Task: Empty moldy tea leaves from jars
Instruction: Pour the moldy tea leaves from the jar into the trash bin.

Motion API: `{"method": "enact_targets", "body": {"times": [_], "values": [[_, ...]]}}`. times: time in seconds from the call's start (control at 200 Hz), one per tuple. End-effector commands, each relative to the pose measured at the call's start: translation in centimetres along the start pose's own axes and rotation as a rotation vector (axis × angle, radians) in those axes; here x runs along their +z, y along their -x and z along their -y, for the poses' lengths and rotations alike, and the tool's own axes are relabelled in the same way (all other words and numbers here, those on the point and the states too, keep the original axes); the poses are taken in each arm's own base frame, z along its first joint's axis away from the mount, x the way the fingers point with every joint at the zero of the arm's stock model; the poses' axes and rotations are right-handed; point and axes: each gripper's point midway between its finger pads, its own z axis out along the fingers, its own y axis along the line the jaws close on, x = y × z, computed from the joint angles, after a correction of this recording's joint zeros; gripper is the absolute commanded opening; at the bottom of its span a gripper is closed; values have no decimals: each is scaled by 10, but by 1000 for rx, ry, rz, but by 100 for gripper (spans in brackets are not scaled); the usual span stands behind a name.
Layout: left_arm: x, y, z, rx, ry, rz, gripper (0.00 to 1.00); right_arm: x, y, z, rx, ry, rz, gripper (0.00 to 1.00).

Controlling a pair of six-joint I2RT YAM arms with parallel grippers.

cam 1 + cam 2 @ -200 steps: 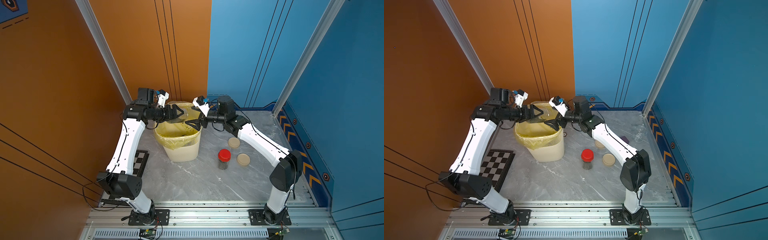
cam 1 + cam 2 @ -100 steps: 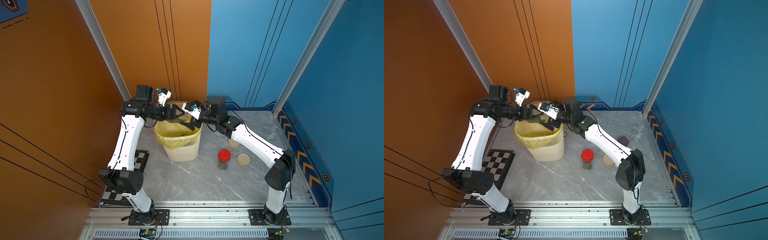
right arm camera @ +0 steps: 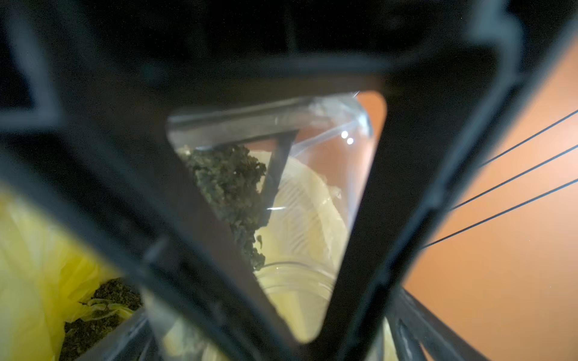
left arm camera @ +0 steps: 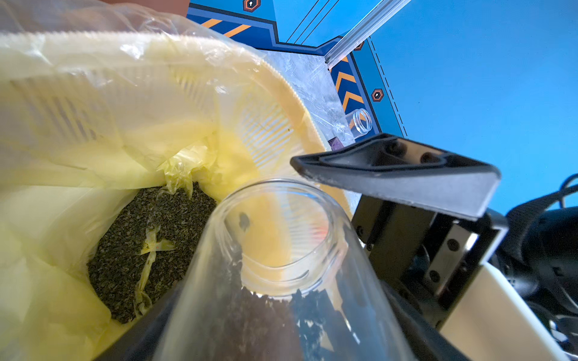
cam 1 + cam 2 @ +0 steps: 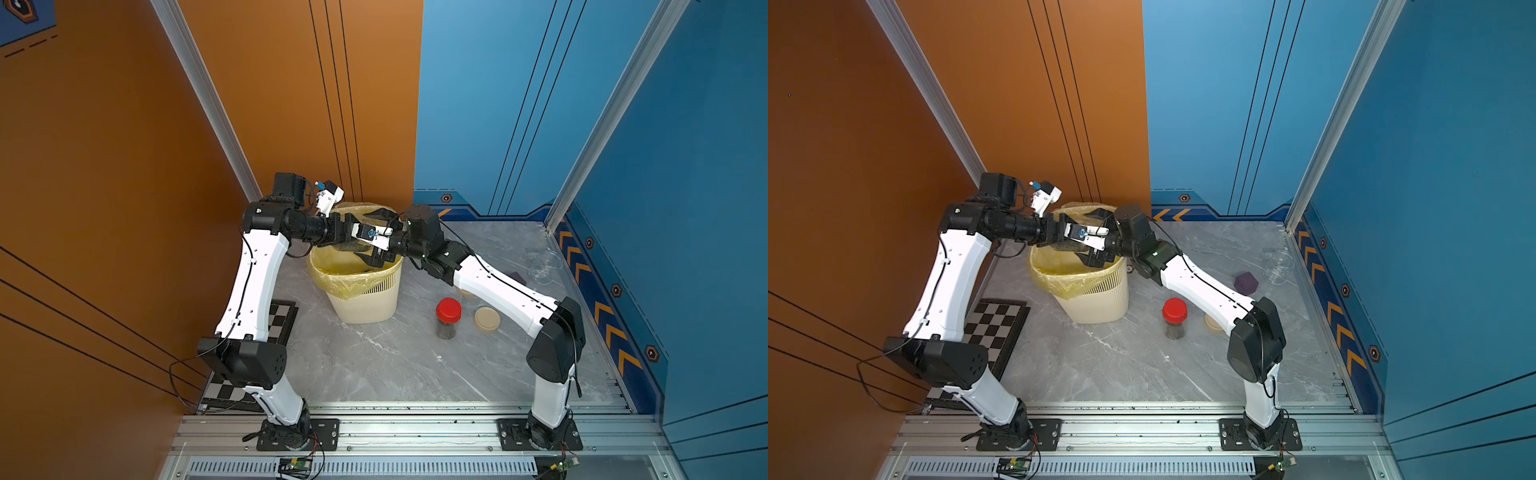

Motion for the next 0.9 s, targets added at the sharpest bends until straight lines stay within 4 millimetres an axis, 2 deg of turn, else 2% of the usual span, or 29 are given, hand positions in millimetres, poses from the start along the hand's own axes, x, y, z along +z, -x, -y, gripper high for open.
{"method": "enact_targets", "body": {"times": [0.0,0.285,0.601,0.896], "values": [[-11,0,17,40,-48,22,36,-11,11,7,-61,-38,29,100],[-7,-12,23,58,-46,-9,36,-20,26,6,-49,-18,86,100],[-1,-15,31,62,-84,-28,36,-25,40,-1,-1,14,125,97],[1,-17,36,56,-118,-40,36,-26,43,-5,27,39,136,84]]}}
